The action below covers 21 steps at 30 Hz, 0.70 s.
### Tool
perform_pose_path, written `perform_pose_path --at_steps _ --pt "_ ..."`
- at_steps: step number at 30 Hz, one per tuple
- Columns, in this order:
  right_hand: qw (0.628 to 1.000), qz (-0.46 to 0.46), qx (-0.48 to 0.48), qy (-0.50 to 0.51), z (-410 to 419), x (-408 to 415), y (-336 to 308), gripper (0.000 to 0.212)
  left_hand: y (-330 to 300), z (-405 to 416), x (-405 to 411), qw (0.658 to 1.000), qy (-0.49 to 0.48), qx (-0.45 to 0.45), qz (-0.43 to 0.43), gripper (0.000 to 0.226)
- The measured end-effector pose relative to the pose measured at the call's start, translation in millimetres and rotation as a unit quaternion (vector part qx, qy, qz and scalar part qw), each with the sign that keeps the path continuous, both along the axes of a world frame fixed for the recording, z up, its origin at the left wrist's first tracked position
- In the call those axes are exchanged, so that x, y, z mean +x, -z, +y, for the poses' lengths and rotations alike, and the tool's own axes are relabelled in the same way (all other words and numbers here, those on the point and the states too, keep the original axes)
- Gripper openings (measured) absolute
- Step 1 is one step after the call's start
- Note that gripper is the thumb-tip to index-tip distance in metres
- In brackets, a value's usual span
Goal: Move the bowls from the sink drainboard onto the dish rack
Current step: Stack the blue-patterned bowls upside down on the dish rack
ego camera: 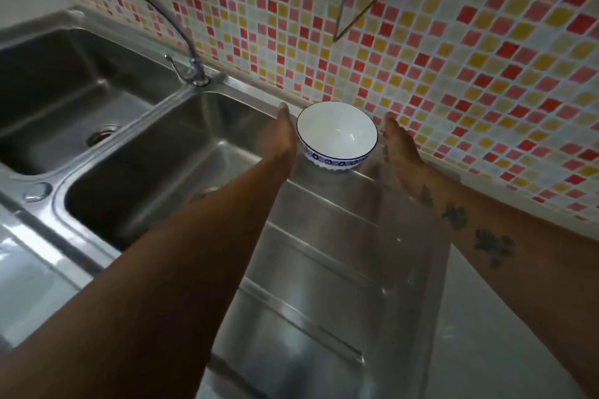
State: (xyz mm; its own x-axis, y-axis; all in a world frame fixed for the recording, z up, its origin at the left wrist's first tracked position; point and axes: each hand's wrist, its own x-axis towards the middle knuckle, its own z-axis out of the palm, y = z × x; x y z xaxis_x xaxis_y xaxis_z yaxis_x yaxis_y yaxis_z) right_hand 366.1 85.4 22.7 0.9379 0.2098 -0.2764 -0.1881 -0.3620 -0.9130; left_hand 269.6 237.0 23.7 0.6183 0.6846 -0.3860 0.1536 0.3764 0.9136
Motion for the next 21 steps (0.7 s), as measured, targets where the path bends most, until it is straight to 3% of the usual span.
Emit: perform_pose_path --at_steps 4,8,12,21 --pt "0.994 0.068 0.081 0.020 9 18 21 0.048 16 3 23 0.999 0.005 -0.049 -0.017 0.050" --pt "0.983 0.110 0.139 0.045 24 22 40 0.057 27 -3 40 0.998 -0.006 -0.064 -0.019 0.057" --pt "0.976 0.119 0.161 0.084 34 24 52 0.056 23 -14 45 0.997 -0.036 -0.069 -0.005 0.046" --pt "0.967 0.117 0.174 0.144 40 22 55 0.044 12 -22 34 0.999 -0.015 -0.038 0.030 0.049"
